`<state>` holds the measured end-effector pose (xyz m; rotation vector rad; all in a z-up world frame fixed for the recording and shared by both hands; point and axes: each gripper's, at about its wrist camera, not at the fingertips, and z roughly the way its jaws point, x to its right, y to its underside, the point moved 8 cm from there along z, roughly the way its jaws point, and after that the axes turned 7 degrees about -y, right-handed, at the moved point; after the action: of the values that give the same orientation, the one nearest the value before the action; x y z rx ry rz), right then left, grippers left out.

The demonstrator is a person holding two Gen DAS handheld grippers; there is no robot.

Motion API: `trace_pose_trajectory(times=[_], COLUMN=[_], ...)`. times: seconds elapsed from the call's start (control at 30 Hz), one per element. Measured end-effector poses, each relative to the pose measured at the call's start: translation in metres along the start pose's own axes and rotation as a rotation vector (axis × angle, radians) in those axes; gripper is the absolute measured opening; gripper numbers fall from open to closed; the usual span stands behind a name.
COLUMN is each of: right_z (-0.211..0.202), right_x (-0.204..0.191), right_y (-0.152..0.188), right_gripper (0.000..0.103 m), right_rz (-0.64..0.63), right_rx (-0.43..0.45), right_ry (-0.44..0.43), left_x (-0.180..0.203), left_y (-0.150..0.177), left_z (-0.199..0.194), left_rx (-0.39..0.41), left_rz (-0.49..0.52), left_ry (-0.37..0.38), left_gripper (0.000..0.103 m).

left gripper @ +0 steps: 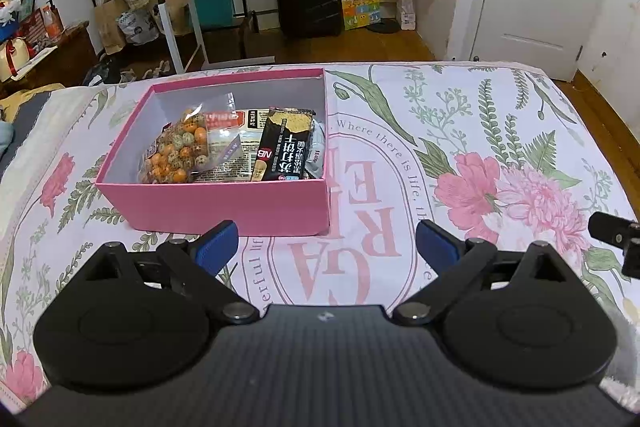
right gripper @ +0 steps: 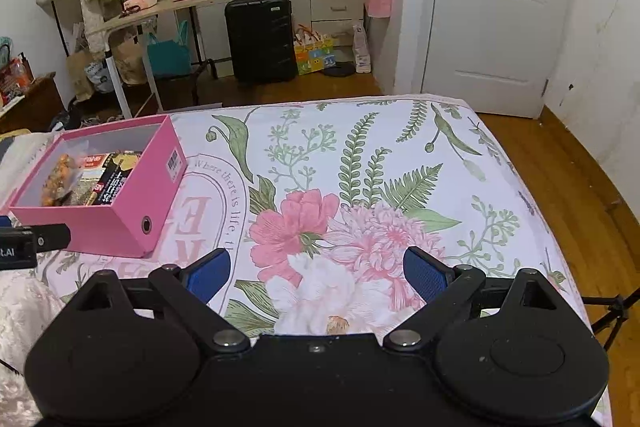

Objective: Organize snacks

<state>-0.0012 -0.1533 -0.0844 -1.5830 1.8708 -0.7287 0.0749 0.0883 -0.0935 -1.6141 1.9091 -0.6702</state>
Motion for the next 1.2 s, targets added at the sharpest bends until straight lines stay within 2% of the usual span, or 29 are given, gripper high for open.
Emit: trace_pose_trajectory(times=[0.27, 0.47, 1.2], right_z=[0.0, 0.0, 0.004], right_x=[0.004, 0.002, 0.002], right_y=[0.003, 0.003, 0.007], right_gripper=[0.096, 0.096, 0.096], right_rz=[0.013, 0.0, -0.013], right_rx=[0.003, 0.005, -0.024], right_ry=[0.024, 0.03, 0.04], left_x=[0.004, 0.006, 0.007], left_y=[0.003, 0.007, 0.01], left_z=[-0.002, 0.0, 0.004], left_rx=[0.0, 0.006, -0.004], left_rz=[0.0, 0.015, 0.007], left_ry=[0.007, -0.019, -0.005], left_gripper=[0.096, 0.096, 0.096])
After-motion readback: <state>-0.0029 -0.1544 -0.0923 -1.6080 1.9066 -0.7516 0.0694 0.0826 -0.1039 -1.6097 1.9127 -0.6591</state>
